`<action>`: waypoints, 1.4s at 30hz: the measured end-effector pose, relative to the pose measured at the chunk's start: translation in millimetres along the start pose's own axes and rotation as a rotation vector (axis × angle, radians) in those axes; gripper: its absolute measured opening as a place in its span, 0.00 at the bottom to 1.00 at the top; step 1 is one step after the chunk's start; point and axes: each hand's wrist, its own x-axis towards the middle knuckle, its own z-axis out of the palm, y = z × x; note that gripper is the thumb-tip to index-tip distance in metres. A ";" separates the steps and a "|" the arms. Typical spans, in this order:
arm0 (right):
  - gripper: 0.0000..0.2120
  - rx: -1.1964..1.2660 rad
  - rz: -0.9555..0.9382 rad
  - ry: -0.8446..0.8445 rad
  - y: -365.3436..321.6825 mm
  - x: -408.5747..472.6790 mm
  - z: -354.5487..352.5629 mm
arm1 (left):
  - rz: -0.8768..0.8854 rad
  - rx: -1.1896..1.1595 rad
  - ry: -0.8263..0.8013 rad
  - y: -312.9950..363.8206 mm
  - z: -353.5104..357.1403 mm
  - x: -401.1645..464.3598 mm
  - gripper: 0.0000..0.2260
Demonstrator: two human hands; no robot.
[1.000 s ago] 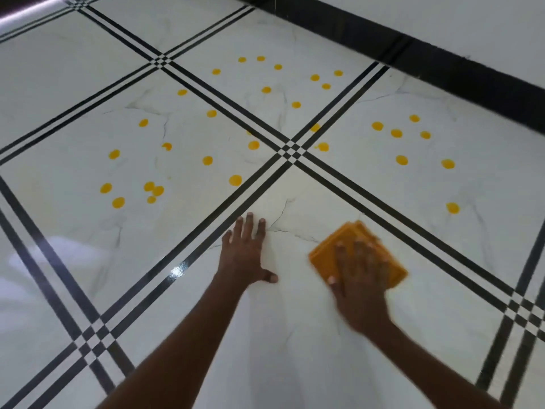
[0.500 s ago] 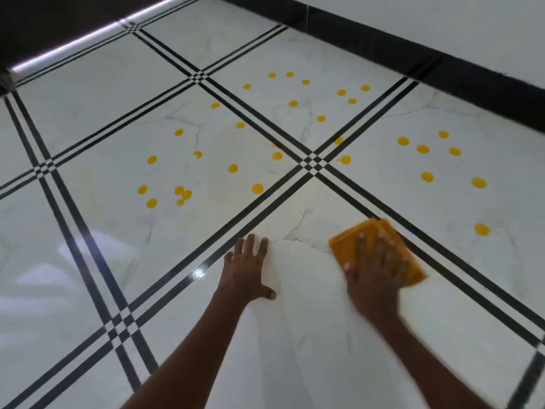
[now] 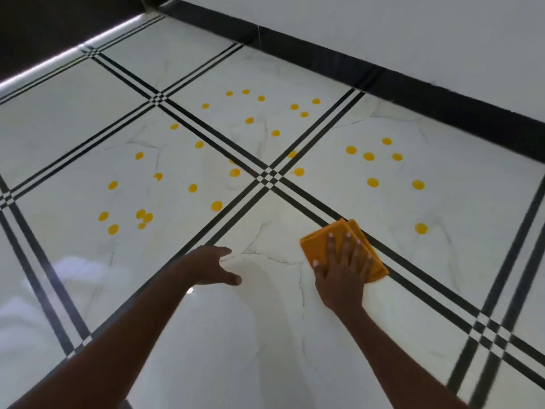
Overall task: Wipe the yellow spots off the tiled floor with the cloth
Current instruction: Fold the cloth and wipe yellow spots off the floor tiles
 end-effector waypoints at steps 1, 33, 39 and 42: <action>0.36 0.006 -0.017 -0.017 -0.2 5.3 -2.4 | 0.003 -0.013 -0.004 1.0 -3.2 2.1 0.42; 0.14 0.138 -0.170 0.020 43.8 62.8 -111.9 | 0.199 0.125 0.246 101.6 29.6 83.5 0.35; 0.32 -0.091 -0.107 0.005 86.8 44.1 -23.2 | 0.185 0.133 0.234 104.1 29.8 82.3 0.34; 0.31 -0.031 0.105 0.071 111.3 1.6 -24.8 | 0.196 0.212 0.275 101.8 33.5 82.1 0.34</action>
